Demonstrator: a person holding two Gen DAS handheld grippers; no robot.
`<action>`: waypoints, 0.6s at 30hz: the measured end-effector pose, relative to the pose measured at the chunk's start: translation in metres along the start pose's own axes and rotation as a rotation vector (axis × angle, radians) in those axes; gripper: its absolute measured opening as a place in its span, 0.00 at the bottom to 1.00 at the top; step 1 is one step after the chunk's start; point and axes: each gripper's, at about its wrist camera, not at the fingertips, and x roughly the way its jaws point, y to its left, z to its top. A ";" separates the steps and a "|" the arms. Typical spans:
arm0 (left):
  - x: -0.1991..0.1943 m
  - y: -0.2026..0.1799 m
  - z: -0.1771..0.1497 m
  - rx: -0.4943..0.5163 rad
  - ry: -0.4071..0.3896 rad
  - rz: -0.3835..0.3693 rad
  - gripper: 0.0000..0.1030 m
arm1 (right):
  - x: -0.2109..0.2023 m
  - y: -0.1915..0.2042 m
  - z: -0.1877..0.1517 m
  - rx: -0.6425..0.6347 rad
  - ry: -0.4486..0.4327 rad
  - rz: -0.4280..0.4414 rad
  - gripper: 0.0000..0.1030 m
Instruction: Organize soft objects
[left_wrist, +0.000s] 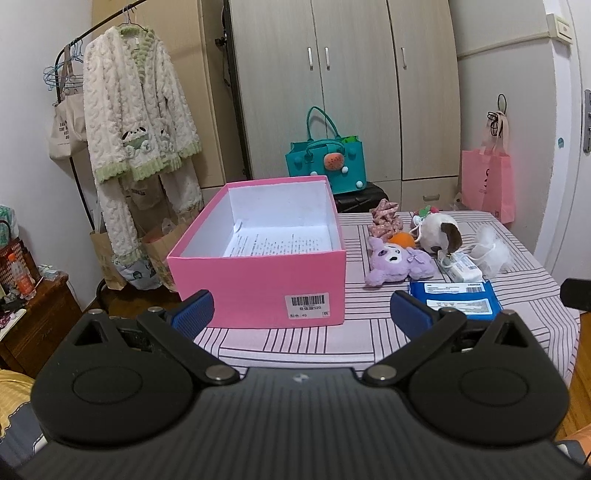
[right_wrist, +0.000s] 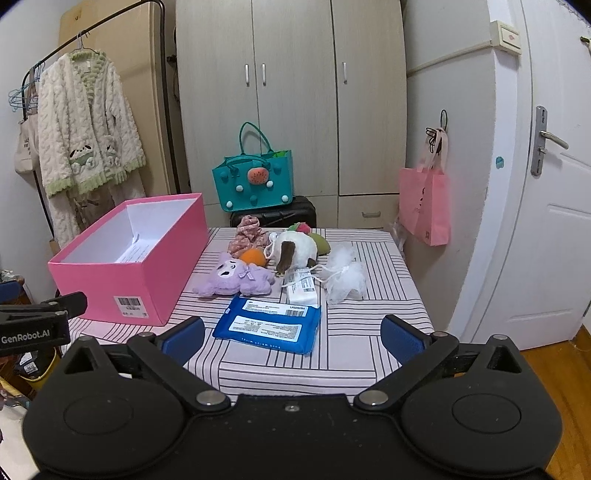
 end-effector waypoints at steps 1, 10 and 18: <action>0.001 0.000 0.000 -0.001 0.000 -0.002 1.00 | -0.001 0.000 -0.001 0.000 -0.002 0.000 1.00; 0.001 0.000 0.000 -0.005 0.002 -0.015 1.00 | -0.010 -0.008 0.000 0.014 -0.065 0.033 0.99; 0.006 -0.008 0.018 0.064 -0.028 -0.058 1.00 | -0.007 -0.024 0.006 -0.030 -0.111 0.089 0.99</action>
